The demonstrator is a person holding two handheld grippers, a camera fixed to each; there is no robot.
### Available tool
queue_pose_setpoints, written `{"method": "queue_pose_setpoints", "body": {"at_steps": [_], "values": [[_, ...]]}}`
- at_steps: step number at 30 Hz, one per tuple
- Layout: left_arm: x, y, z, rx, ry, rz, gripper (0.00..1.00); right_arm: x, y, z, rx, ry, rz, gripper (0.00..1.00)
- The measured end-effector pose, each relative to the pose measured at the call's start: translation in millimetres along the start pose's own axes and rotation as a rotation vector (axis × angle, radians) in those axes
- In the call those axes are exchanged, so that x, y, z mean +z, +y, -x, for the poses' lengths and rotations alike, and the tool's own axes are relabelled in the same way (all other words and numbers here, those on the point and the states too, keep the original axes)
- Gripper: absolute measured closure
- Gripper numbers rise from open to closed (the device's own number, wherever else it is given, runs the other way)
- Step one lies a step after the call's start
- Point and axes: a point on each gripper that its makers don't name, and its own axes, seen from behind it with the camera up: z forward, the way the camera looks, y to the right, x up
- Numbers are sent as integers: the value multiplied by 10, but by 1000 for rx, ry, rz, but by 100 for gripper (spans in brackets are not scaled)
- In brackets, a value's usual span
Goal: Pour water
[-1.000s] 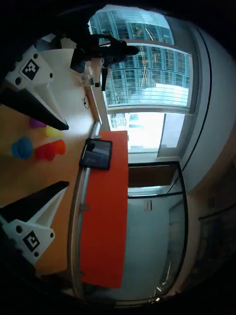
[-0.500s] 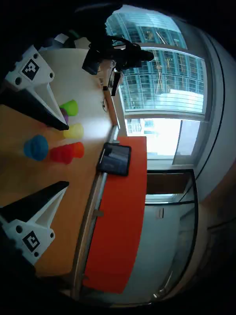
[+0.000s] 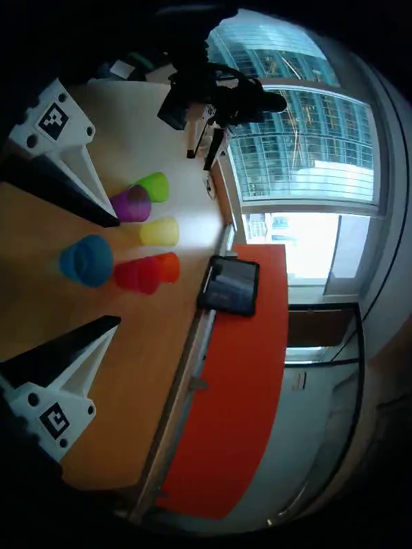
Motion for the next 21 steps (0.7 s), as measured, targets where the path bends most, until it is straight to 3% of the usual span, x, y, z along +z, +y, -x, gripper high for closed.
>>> {"method": "queue_pose_setpoints", "body": {"at_steps": [21], "values": [[144, 207, 721, 72, -190, 85, 3, 253, -45, 642, -71, -130, -44, 0]]}}
